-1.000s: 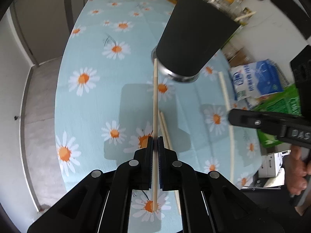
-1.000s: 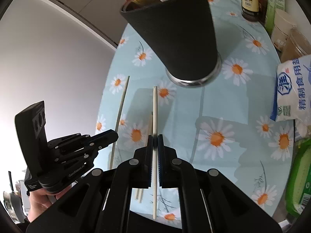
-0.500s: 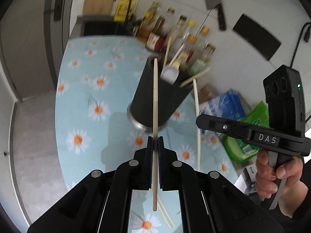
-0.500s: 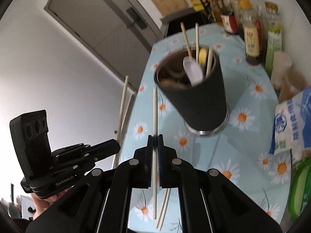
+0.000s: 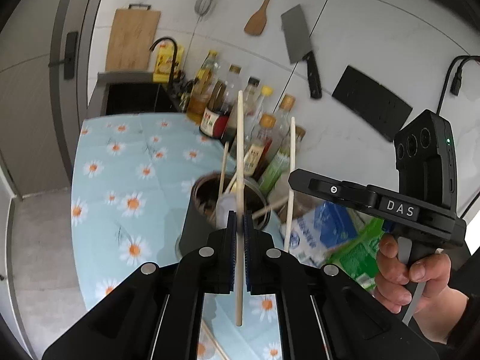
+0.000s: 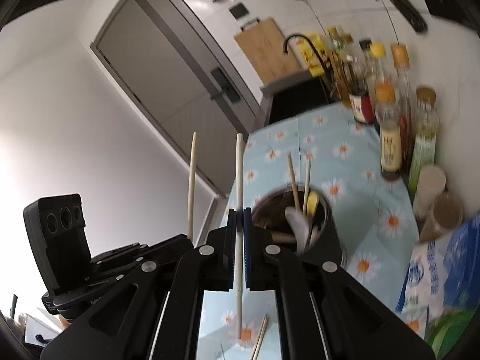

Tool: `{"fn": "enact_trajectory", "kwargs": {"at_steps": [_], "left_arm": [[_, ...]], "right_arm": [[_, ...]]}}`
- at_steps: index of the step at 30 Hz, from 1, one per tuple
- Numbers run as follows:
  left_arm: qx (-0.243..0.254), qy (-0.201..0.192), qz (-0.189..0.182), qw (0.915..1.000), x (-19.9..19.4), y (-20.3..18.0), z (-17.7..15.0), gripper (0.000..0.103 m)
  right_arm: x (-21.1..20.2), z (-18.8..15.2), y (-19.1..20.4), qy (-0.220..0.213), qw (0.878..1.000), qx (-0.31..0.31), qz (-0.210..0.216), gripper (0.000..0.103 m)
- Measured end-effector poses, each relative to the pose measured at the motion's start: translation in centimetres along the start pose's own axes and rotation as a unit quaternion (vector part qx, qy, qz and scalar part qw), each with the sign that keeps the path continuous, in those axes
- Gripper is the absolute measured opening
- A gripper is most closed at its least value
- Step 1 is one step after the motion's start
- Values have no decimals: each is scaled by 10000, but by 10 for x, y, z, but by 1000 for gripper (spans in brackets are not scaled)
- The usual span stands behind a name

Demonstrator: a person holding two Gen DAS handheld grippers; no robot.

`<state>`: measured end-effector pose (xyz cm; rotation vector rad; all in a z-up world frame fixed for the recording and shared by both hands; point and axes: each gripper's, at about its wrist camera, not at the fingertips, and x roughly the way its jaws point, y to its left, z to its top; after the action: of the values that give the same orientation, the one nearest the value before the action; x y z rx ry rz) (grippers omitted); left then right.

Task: Organize utensils
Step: 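Lift both chopsticks with both grippers and carry them over the holder, then lower both chopsticks into the black holder and open both grippers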

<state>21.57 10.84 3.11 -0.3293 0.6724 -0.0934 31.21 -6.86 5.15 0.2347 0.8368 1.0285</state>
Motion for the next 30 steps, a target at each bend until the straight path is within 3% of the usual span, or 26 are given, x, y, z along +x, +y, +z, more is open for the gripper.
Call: {"fn": "enact_trajectory", "kwargs": {"at_steps": [8, 14, 20, 30], "left_arm": [[225, -572, -204, 9979, 8, -8, 35, 4], [231, -930, -430, 9945, 21, -2, 45, 4], [137, -1210, -610, 9907, 39, 10, 44, 4], [215, -1485, -561, 9871, 61, 16, 22, 4]], "right_arm": [[-3, 35, -9, -489, 9988, 28, -64, 6], [-1, 54, -13, -908, 9958, -21, -142, 6], [2, 52, -17, -1241, 9916, -128, -330, 6], [11, 35, -25, -1504, 9867, -298, -543, 6]]}}
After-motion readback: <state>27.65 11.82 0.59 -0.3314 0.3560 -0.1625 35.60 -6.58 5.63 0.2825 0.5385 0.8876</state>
